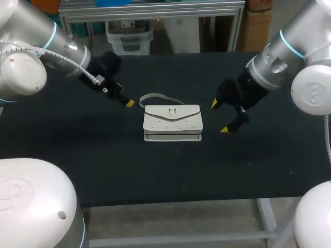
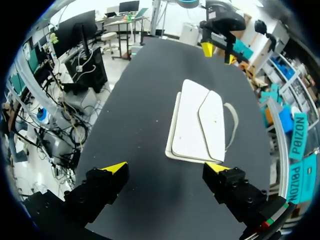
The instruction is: Pick up the bag, open it, inspect its contents, close it, and place it on the opposite side
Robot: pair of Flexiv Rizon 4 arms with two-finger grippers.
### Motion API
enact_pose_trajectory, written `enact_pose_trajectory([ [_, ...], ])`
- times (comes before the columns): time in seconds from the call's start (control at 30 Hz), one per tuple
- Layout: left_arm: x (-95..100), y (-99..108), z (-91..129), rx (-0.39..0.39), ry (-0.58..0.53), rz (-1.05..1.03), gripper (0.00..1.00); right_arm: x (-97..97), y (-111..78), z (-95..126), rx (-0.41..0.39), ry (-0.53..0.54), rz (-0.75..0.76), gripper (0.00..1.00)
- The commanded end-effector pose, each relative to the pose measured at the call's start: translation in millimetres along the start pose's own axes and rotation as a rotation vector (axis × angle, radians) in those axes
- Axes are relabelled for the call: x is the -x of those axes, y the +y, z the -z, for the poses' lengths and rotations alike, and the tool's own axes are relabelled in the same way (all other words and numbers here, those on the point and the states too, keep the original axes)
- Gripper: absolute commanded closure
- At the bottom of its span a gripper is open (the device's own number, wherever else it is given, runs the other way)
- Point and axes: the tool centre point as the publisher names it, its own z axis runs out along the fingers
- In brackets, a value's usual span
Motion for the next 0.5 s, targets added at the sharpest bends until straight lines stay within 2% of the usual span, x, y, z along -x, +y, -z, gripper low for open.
enact_pose_trajectory([
  [0.03,-6.2,-0.2,-1.9,0.054,-0.003,-0.359,0.00,-4.5,5.6,-7.9,-0.017,-0.025,0.021,0.00],
  [0.17,-9.8,-0.5,-4.4,0.084,0.037,-0.461,0.00,-5.8,9.0,-14.7,-0.095,-0.054,-0.016,0.00],
  [0.5,-9.8,-0.5,-4.4,0.084,0.037,-0.461,0.00,-5.7,9.6,-15.9,-0.097,-0.058,-0.026,0.00],
])
